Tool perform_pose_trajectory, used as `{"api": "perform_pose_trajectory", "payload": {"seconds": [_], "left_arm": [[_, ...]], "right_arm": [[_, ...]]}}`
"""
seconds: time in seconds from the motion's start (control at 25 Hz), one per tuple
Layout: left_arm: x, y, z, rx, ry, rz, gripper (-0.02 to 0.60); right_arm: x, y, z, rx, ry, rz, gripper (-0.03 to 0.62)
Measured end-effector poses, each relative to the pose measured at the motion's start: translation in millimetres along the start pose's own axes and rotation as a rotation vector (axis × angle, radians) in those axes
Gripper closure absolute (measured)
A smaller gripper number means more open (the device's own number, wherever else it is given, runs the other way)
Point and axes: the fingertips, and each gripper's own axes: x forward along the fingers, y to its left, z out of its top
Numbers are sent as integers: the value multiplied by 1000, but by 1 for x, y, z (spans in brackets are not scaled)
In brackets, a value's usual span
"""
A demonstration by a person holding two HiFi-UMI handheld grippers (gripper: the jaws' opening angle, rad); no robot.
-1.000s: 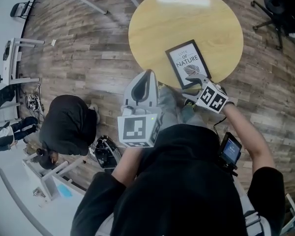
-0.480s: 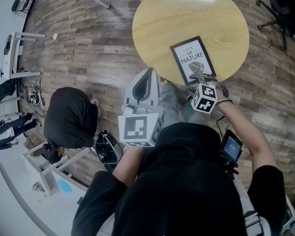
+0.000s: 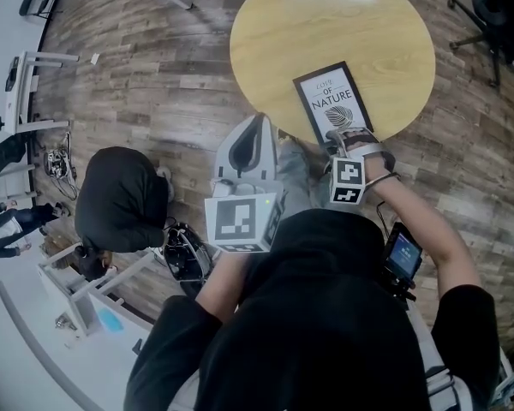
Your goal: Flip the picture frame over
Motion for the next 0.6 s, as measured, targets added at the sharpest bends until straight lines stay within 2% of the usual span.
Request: {"api": "perform_pose_trajectory", "payload": {"seconds": [0.16, 0.36, 0.44, 0.6], "left_arm": [[7, -8, 3, 7, 0, -7, 558], [7, -14, 4, 21, -4, -18, 558], [7, -14, 6, 27, -11, -20, 558], [6, -15, 6, 24, -11, -20, 558]], "right_arm": [[-4, 3, -3, -114, -25, -55, 460], [-10, 13, 0, -228, -52, -65, 476], [-16, 16, 1, -222, -76, -46, 477], [-35, 8, 9, -141, -157, -30, 480]]}}
